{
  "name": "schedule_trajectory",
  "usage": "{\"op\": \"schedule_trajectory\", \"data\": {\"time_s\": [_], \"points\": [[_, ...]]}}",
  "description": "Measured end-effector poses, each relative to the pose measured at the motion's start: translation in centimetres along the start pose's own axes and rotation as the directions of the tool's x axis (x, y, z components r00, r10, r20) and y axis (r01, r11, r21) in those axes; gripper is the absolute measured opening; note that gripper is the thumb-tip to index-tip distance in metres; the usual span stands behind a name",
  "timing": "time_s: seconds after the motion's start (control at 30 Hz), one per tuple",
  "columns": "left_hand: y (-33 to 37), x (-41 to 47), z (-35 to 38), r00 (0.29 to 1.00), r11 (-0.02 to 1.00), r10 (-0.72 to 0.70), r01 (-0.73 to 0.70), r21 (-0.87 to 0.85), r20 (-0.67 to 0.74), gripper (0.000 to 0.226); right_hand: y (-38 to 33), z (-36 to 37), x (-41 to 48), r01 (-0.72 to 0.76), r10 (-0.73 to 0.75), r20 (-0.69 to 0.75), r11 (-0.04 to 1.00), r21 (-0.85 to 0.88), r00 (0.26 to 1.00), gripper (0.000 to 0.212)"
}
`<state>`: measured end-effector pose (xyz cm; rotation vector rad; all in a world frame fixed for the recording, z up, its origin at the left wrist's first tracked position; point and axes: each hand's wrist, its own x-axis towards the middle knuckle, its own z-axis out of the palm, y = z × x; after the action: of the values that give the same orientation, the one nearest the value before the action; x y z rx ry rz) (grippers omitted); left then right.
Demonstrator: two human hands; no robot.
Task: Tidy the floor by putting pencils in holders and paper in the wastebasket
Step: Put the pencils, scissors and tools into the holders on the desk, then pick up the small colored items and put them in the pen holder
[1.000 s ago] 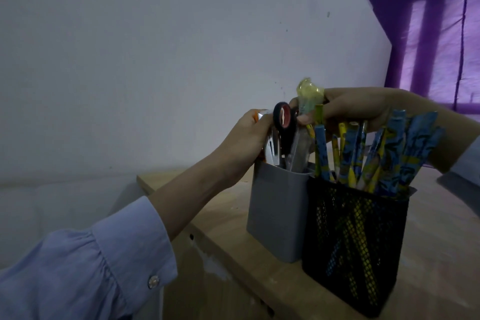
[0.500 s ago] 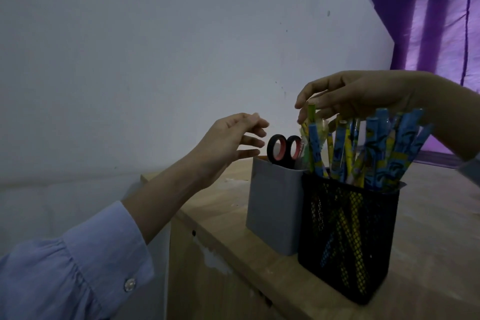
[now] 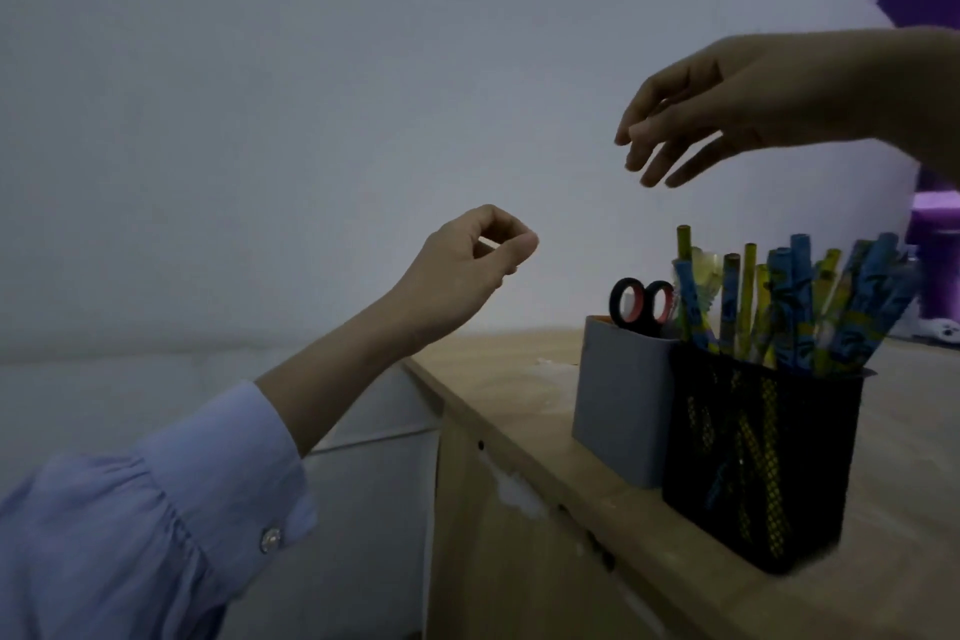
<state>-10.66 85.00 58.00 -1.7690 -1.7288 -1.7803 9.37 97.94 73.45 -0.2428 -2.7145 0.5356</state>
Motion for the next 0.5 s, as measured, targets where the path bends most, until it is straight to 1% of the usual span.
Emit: {"op": "schedule_trajectory", "data": {"time_s": [0.07, 0.13, 0.2, 0.27, 0.37, 0.5], "points": [[0.9, -1.1, -1.4, 1.000, 0.996, 0.008, -0.006, 0.086, -0.012, 0.011, -2.1, 0.6, 0.2, 0.030, -0.029, 0.004, 0.997, -0.065, 1.000, 0.036], [1.8, -2.5, -3.3, 0.999, 0.977, 0.026, -0.018, 0.214, -0.034, 0.014, -4.2, 1.9, 0.5, 0.067, -0.065, 0.019, 0.989, -0.131, 0.998, 0.036], [2.8, -3.7, -5.1, 0.997, 0.938, 0.055, -0.031, 0.344, -0.060, 0.018, -6.2, 3.3, 0.7, 0.088, -0.084, 0.029, 0.979, -0.186, 0.996, 0.037], [3.9, -5.2, -7.1, 0.993, 0.898, 0.083, -0.037, 0.438, -0.084, 0.021, -8.4, 5.0, 0.7, 0.122, -0.113, 0.049, 0.967, -0.224, 0.992, 0.032], [5.5, -7.7, -10.0, 0.987, 0.835, 0.113, -0.034, 0.548, -0.110, 0.025, -11.6, 7.6, 0.6, 0.180, -0.162, 0.094, 0.954, -0.241, 0.982, 0.016], [7.0, -11.6, -13.9, 0.982, 0.749, 0.112, 0.015, 0.662, -0.149, 0.032, -15.5, 11.4, 0.8, 0.282, -0.249, 0.164, 0.934, -0.221, 0.955, 0.012]]}}
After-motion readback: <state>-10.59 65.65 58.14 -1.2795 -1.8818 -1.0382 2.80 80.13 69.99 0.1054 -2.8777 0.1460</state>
